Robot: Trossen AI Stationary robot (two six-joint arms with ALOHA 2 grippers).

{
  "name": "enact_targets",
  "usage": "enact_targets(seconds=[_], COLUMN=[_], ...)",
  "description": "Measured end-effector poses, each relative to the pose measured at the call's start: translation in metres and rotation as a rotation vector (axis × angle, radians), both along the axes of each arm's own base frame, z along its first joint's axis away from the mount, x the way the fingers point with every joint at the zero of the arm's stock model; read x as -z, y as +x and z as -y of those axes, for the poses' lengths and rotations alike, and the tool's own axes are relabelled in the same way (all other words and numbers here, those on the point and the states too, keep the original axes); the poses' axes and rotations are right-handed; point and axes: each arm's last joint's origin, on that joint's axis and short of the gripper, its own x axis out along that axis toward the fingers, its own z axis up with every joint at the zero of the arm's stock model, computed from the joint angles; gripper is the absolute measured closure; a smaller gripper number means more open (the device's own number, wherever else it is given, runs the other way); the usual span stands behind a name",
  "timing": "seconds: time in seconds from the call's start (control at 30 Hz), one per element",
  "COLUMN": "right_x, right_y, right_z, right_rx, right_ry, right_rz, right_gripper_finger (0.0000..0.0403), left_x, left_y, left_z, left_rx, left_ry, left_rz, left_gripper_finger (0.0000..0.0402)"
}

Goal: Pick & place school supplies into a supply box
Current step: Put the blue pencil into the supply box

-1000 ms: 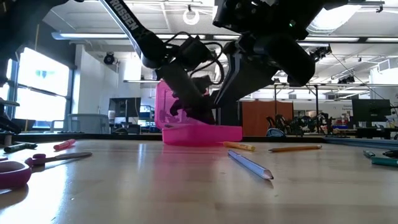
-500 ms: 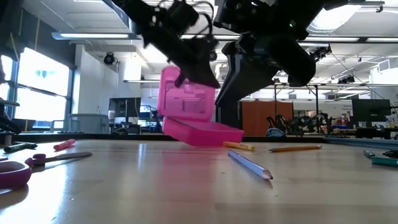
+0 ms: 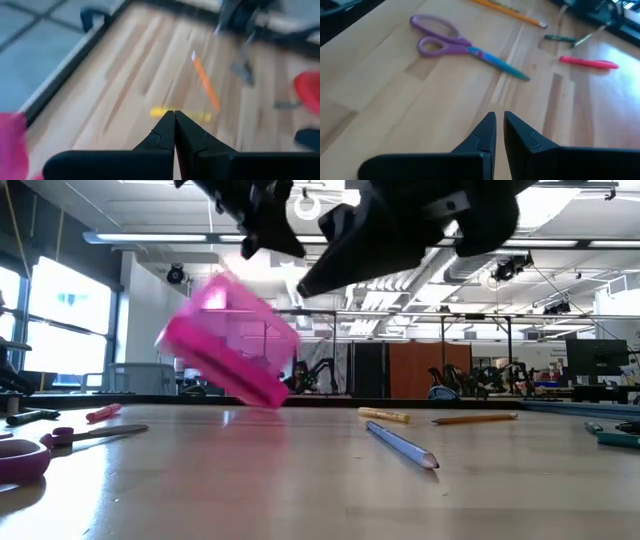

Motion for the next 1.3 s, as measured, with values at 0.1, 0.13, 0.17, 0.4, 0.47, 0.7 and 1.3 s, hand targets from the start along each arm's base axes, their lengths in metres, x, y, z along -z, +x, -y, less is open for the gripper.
enact_targets(seconds=[0.1, 0.13, 0.17, 0.4, 0.47, 0.7, 1.3], right_x=[0.0, 0.0, 0.0, 0.001, 0.004, 0.007, 0.037], right_y=[0.0, 0.0, 0.0, -0.001, -0.003, -0.004, 0.008], right_z=[0.001, 0.0, 0.0, 0.001, 0.0, 0.01, 0.035], right_rx=[0.016, 0.02, 0.022, -0.008, -0.074, -0.392, -0.777], right_ry=[0.016, 0.019, 0.019, -0.006, -0.024, 0.033, -0.053], right_rz=[-0.002, -0.004, -0.003, -0.012, -0.047, -0.1, -0.013], right_gripper_finger=[0.0389, 0.0389, 0.0389, 0.0389, 0.0389, 0.0389, 0.0393], left_x=[0.011, 0.015, 0.019, 0.018, 0.009, -0.04, -0.086], left_y=[-0.004, -0.003, -0.003, -0.007, -0.012, -0.047, -0.125], left_z=[0.006, 0.01, 0.013, 0.035, 0.042, 0.064, 0.075], left_rx=[-0.037, -0.044, -0.056, -0.032, -0.014, 0.057, 0.08], left_ry=[0.02, 0.033, 0.036, 0.039, 0.042, 0.05, 0.043], left_rz=[-0.134, -0.166, -0.197, -0.205, -0.175, -0.038, 0.136], left_gripper_finger=[0.038, 0.0383, 0.0384, 0.0377, 0.0379, 0.0375, 0.0346])
